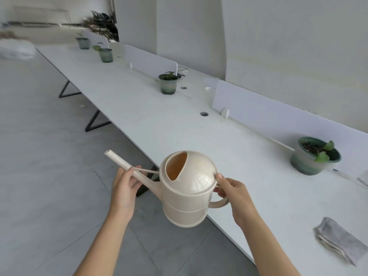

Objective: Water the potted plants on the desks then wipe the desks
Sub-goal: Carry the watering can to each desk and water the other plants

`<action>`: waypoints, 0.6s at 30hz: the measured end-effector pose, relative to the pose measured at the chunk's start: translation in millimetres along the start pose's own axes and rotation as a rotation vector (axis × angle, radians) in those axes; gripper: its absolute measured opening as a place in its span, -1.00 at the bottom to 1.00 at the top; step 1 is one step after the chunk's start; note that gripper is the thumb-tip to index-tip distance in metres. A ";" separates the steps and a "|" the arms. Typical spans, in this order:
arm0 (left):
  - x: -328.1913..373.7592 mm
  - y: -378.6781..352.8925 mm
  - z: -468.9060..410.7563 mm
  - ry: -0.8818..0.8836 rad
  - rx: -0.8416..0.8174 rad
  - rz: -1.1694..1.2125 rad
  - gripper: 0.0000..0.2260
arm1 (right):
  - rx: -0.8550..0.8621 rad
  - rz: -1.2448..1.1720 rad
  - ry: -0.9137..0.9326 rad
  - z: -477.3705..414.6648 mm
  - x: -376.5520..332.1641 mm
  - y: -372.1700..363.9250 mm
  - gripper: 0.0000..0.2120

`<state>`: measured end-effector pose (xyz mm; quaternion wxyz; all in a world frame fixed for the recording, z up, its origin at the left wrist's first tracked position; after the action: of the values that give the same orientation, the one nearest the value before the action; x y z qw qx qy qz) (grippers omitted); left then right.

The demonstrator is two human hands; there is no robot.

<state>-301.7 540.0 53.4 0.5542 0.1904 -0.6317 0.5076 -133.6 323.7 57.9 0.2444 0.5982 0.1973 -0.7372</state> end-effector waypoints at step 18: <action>73.5 144.1 -158.4 0.051 0.042 -0.003 -0.84 | -0.082 0.037 -0.056 -91.1 -5.5 -206.4 -0.31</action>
<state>-360.2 758.1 36.6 0.5667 0.1900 -0.6064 0.5244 -184.3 543.1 44.2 0.2874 0.5703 0.2093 -0.7405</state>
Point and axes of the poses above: each hand's wrist, its own z-axis away from the middle knuckle, its own y-axis out of the back of the hand, x = y × z, the point moved 10 cm from there along -z, towards the middle knuckle, and after that the axes turned 1 degree about y, right-handed, at the moved point
